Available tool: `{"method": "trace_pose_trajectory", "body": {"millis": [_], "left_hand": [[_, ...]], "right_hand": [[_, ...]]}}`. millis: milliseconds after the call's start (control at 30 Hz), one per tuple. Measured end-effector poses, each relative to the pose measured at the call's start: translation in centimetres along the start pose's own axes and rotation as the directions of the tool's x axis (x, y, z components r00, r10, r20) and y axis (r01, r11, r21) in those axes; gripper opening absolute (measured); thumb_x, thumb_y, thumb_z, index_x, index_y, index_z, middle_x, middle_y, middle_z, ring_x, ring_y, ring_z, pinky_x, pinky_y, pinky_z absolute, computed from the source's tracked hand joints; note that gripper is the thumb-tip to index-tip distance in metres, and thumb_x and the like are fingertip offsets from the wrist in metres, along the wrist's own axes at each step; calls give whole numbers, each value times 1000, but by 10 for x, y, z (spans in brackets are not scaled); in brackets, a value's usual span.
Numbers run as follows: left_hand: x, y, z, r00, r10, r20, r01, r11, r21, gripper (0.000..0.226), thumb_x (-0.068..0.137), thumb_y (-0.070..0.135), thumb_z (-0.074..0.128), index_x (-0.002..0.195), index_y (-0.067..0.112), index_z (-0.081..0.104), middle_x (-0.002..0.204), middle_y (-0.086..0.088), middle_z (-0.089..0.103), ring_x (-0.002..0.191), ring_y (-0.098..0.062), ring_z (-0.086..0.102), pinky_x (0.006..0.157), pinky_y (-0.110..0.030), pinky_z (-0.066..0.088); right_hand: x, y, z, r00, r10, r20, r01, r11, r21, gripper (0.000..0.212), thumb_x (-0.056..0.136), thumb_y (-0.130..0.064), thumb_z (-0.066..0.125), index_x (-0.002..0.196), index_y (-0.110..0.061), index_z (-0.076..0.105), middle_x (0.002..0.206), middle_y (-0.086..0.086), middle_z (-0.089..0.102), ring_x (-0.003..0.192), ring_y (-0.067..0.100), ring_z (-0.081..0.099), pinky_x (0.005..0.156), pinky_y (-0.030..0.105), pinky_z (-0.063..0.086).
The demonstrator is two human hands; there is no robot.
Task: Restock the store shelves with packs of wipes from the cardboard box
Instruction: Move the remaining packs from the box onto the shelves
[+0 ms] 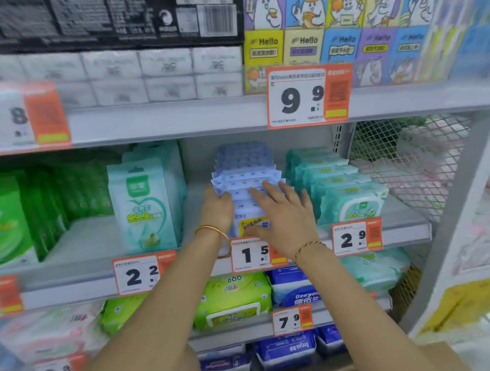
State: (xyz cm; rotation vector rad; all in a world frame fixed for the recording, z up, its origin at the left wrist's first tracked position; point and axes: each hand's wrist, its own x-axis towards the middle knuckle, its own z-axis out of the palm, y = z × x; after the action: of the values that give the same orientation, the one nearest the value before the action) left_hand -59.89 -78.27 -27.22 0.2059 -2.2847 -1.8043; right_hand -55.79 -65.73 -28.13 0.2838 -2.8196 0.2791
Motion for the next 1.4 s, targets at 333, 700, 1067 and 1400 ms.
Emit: {"method": "trace_pose_trajectory", "body": {"millis": [333,700,1067,1400], "left_hand": [[5,-7,4,999,29,42,-24,994,-108,30,93,1,37,121,3,47,90,-12,56,71,-23,50,68,-25,43],[1,-6,2,986,-130,102,163,865,-475,27,98,25,29,102,17,54,85,-1,59,70,-15,55,54,-18,47],[8,-4,5,989,-137,61,149,843,-517,29,96,22,28,105,16,54,90,-4,56,66,-14,49,54,-21,43],[15,-4,8,984,-153,91,177,810,-559,35,98,32,26,83,22,56,91,-8,57,77,-24,50,56,-27,40]], "right_hand": [[2,10,4,998,-27,-62,29,999,30,81,79,-63,57,147,-37,22,158,-7,13,147,17,9,120,42,6],[20,5,0,843,533,-72,-227,474,851,18,94,-26,52,77,-19,51,71,-7,43,69,17,42,59,11,33],[32,16,-2,835,549,-44,-265,470,842,30,96,-30,47,89,0,52,83,6,47,78,21,42,66,29,35],[41,23,1,787,550,279,-348,22,937,38,93,-50,41,95,-22,66,115,5,62,105,21,53,100,38,40]]}}
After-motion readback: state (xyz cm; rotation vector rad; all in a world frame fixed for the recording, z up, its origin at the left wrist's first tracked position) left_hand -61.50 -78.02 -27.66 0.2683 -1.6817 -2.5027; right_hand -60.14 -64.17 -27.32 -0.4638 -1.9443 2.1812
